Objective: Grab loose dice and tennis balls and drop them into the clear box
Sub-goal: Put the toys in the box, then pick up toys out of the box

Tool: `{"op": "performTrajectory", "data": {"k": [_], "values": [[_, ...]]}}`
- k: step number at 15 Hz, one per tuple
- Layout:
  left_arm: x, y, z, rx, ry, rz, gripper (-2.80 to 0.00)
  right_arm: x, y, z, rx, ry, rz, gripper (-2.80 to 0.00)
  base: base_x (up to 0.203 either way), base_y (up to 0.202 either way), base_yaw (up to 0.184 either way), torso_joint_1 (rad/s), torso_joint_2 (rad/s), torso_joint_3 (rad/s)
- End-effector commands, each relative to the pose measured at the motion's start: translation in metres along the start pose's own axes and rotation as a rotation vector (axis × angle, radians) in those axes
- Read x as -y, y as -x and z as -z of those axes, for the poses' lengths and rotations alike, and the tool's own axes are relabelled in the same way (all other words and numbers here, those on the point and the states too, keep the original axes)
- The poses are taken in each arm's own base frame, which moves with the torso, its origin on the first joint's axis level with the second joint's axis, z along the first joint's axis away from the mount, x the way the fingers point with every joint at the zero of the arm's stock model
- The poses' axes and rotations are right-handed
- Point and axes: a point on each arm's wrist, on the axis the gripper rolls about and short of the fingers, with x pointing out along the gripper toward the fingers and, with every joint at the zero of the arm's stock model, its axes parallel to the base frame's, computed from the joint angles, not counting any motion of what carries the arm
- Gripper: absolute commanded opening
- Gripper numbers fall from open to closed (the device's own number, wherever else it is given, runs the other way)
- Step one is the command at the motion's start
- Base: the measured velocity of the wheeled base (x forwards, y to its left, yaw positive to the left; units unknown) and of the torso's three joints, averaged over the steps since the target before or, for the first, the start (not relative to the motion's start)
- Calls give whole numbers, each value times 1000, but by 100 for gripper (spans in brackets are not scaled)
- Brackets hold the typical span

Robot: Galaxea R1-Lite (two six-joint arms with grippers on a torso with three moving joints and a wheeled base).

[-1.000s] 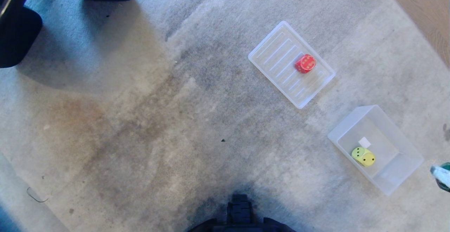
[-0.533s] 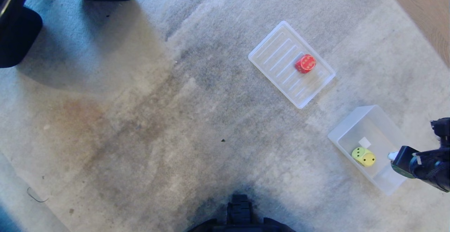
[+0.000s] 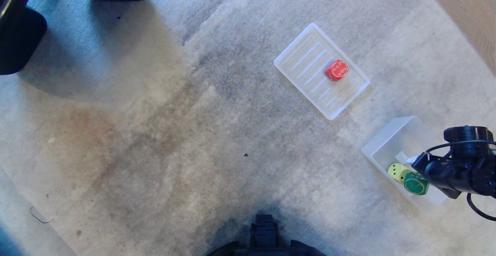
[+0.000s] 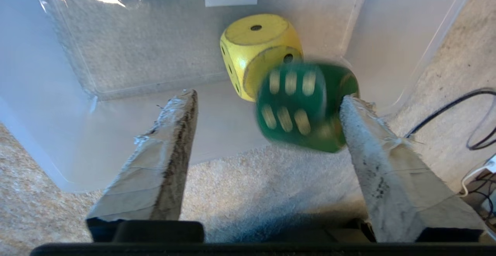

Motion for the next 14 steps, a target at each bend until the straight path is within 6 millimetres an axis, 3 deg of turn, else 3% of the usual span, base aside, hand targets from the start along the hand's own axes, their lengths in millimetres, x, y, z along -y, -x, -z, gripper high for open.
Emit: {"op": "performTrajectory", "data": {"k": [1,4,7,12,13,14], "values": [[0,0,0,0,1,-1,-280,-1,2,-3,14,-5,-9,0,0,0,0,0,0,0],[0,0,0,0,1,-1,-280,-3,38,-12,70,-9,-72,0,0,0,0,0,0,0],[0,0,0,0,1,-1,-280,6,94,-13,110,24,-140,0,0,0,0,0,0,0],[0,0,0,0,1,-1,-280,31,163,10,158,67,-225,0,0,0,0,0,0,0],[0,0,0,0,1,-1,-280,35,176,17,178,81,-261,-280,0,0,0,0,0,0],[0,0,0,0,1,-1,-280,40,187,25,197,102,-296,-280,0,0,0,0,0,0]]}}
